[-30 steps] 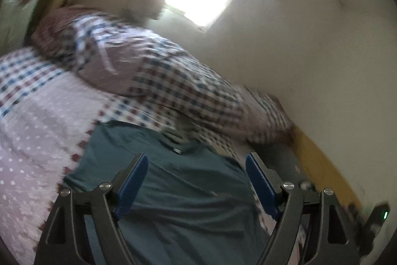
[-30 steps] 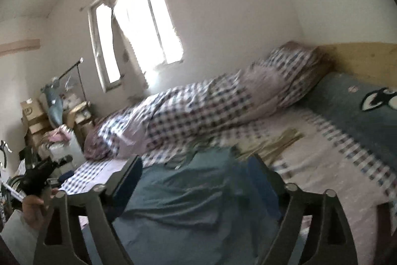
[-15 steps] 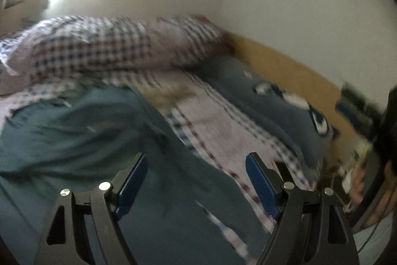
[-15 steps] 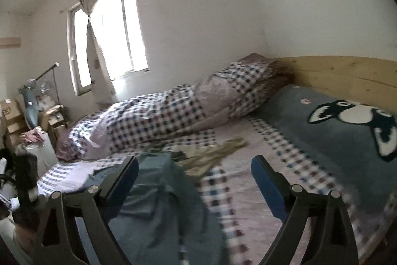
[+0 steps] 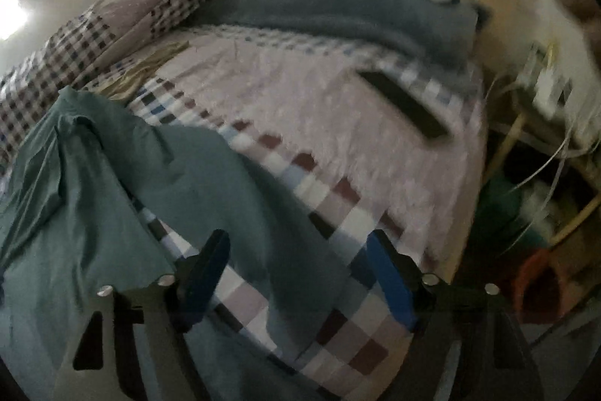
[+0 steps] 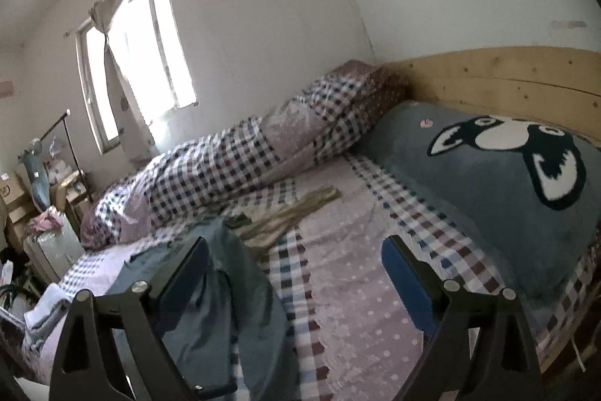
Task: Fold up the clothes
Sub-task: 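Grasp the teal shirt edge with the left gripper and lift it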
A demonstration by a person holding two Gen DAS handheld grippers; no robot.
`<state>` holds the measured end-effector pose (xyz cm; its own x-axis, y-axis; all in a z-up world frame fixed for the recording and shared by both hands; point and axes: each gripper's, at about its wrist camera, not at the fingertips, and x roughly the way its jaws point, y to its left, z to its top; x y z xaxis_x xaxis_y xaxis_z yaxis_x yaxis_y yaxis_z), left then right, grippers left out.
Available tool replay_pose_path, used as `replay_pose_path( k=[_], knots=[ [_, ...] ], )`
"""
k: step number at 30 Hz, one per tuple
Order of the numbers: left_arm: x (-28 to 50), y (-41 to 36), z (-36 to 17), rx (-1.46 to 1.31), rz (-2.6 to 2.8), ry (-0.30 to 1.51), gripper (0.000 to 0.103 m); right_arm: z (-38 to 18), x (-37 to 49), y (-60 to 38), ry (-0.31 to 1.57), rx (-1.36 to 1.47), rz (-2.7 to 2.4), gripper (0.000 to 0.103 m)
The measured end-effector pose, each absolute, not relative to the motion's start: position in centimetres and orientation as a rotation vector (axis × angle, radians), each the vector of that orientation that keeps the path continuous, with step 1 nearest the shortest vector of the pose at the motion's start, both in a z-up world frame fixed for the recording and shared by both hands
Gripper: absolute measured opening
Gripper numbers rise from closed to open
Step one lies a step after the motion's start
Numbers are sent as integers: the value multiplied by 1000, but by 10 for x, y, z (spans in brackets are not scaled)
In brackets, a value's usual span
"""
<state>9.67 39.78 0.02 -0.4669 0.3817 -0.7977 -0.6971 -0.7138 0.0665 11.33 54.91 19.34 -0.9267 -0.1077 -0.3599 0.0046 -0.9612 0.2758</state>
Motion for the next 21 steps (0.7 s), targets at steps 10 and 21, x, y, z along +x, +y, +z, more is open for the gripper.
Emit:
replay_pose_path(
  k=[10, 21],
  knots=[
    [75, 331, 33, -1017, 2208, 92, 8, 174, 108, 562, -474, 647, -2967, 96],
    [35, 54, 74, -727, 2329, -979, 9, 156, 73, 521, -453, 727, -2829, 96]
  ],
)
